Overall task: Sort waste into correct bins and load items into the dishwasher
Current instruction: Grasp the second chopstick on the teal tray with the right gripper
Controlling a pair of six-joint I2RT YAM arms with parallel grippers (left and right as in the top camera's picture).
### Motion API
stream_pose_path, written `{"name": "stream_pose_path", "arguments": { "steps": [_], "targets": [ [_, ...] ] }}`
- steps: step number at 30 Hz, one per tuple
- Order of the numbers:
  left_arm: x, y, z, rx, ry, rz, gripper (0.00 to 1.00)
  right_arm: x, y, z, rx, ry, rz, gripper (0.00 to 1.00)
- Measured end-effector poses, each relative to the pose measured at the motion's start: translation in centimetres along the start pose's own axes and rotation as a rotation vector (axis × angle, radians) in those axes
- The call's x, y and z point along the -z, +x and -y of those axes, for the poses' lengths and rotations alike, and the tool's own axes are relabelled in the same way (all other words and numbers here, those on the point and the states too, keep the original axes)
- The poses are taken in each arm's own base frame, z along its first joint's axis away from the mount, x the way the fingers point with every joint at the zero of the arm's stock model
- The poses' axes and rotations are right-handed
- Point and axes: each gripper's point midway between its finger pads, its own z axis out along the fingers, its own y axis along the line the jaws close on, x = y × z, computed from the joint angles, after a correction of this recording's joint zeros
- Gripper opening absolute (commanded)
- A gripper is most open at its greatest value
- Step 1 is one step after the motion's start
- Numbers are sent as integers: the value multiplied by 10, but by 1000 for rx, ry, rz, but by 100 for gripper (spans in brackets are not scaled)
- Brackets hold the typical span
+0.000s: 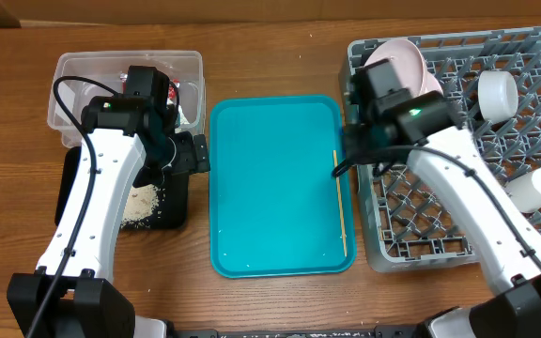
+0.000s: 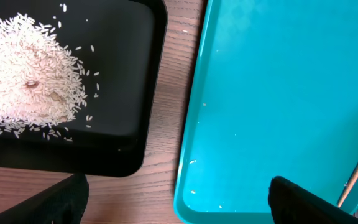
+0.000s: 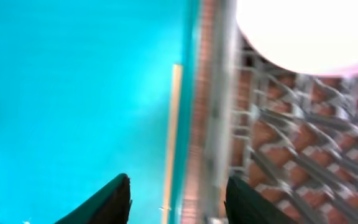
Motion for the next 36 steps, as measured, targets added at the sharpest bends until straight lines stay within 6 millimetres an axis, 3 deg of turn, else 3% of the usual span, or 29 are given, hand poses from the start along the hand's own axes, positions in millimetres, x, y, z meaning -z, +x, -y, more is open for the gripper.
{"name": "stream_pose_path", "arguments": {
  "steps": [5,10,14,18,25,30,36],
  "targets": [
    [0,0,0,0,0,0,95,-7,1,-29,39,-31,9,53],
    [0,0,0,0,0,0,95,-49,20,-38,48,-12,-113,53],
    [0,0,0,0,0,0,95,-89,40,-37,48,17,-224,53],
    [0,0,0,0,0,0,96,-115,57,-33,37,46,-304,53],
    [0,0,0,0,0,0,96,-147,77,-29,13,73,-378,53],
    [0,0,0,0,0,0,96,-155,86,-29,4,60,-388,53],
    [0,-1,0,0,1,4,96,-154,90,-31,-3,38,-382,22]
  ]
}}
